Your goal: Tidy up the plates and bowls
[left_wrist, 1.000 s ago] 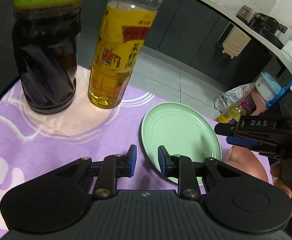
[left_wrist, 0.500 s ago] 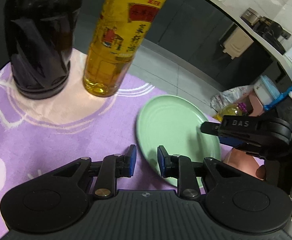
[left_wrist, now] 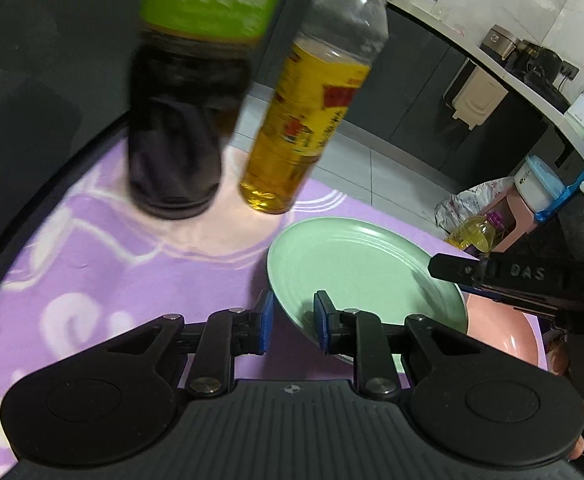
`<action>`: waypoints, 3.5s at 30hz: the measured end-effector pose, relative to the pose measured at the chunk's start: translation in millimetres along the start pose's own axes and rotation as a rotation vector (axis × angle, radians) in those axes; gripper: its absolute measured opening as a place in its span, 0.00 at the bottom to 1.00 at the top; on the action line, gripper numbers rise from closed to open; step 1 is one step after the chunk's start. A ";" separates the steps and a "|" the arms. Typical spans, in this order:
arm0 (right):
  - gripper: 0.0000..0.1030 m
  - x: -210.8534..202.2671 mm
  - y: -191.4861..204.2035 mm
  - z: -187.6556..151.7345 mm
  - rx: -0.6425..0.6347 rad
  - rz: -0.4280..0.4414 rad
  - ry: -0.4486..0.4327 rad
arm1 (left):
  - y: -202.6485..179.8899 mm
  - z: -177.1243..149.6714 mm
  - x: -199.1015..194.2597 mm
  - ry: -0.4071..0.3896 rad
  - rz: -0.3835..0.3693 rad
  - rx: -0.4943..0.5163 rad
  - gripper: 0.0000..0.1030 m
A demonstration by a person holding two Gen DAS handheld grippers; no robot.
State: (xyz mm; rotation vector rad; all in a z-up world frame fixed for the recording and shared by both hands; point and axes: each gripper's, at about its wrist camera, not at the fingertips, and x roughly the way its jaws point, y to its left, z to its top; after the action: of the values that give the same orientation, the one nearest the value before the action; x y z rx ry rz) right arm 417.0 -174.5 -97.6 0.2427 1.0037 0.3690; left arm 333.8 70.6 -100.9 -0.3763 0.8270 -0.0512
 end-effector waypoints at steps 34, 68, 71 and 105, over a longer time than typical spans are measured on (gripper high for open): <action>0.22 -29.1 126.9 -109.1 -0.276 0.065 0.159 | 114.1 -55.2 -88.7 -0.063 0.070 -0.100 0.19; 0.22 -8.5 107.1 -116.4 -0.196 0.034 0.212 | 122.7 -60.4 -91.3 -0.027 0.133 -0.130 0.26; 0.22 -18.3 103.8 -112.8 -0.182 0.040 0.184 | 116.9 -58.0 -101.1 -0.051 0.126 -0.125 0.26; 0.23 -137.0 -66.4 -108.6 0.065 0.012 -0.057 | -54.9 -72.1 -92.6 -0.001 -0.059 0.118 0.27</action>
State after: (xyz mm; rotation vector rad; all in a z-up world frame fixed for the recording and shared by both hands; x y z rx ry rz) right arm 270.5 -287.9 -72.0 0.3166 0.9592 0.3394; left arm 224.0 14.8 -60.6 -0.2892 0.8076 -0.1542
